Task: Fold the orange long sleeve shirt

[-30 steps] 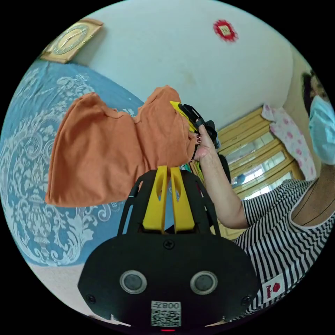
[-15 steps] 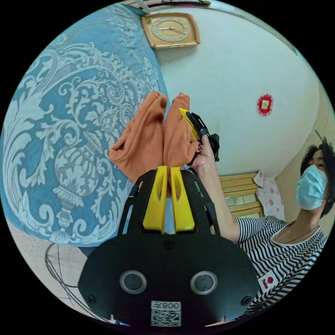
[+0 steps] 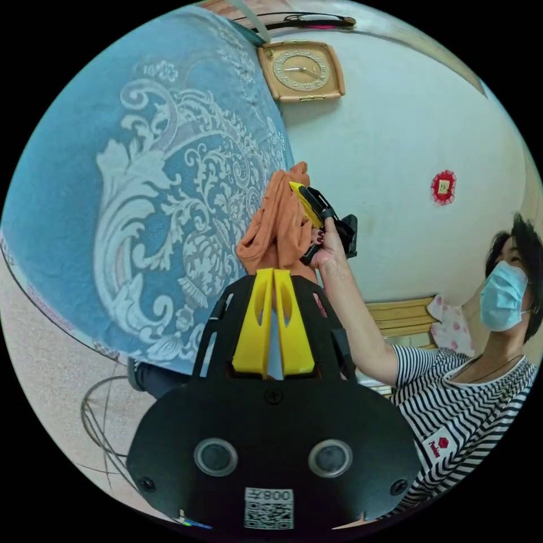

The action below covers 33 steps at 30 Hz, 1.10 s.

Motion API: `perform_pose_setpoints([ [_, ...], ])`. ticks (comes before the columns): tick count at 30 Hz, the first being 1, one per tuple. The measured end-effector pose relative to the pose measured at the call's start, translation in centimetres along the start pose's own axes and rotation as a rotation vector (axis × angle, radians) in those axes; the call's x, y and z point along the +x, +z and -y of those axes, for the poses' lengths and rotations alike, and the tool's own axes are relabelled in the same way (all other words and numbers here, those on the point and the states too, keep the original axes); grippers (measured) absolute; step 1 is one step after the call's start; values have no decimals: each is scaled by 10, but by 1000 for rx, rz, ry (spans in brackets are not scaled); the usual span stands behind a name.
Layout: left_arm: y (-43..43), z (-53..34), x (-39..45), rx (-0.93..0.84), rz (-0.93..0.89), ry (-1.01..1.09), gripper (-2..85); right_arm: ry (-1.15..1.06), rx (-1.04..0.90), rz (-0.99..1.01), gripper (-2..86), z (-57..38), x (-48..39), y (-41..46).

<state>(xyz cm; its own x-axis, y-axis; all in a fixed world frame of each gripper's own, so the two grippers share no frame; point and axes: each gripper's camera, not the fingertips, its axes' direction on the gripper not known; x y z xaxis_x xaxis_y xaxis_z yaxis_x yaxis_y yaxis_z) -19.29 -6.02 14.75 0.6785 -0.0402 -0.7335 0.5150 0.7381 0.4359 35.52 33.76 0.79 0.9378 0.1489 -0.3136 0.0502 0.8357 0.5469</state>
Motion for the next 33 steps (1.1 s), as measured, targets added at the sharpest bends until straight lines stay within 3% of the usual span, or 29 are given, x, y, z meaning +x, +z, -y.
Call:
perform_pose_setpoints([
  [7, 36, 5, 78, -103, 118, 353, 2, -53, -10, -28, 82, 4, -25, -22],
  [12, 106, -8, 87, -210, 564, 507, 2, -62, -3, 28, 90, 5, -33, -44],
  [17, 120, -36, 83, -202, 577, 509, 2, -161, 42, 148, 43, 6, -56, -90],
  [21, 127, -49, 75, -205, 529, 502, 1, -143, 99, -41, 12, 26, -57, -112],
  [27, 148, -81, 85, -202, 637, 596, 2, -151, -44, -158, 1, 46, -47, -66],
  [33, 156, -97, 79, -208, 603, 574, 2, -123, -23, -50, -3, 44, -29, -66],
])
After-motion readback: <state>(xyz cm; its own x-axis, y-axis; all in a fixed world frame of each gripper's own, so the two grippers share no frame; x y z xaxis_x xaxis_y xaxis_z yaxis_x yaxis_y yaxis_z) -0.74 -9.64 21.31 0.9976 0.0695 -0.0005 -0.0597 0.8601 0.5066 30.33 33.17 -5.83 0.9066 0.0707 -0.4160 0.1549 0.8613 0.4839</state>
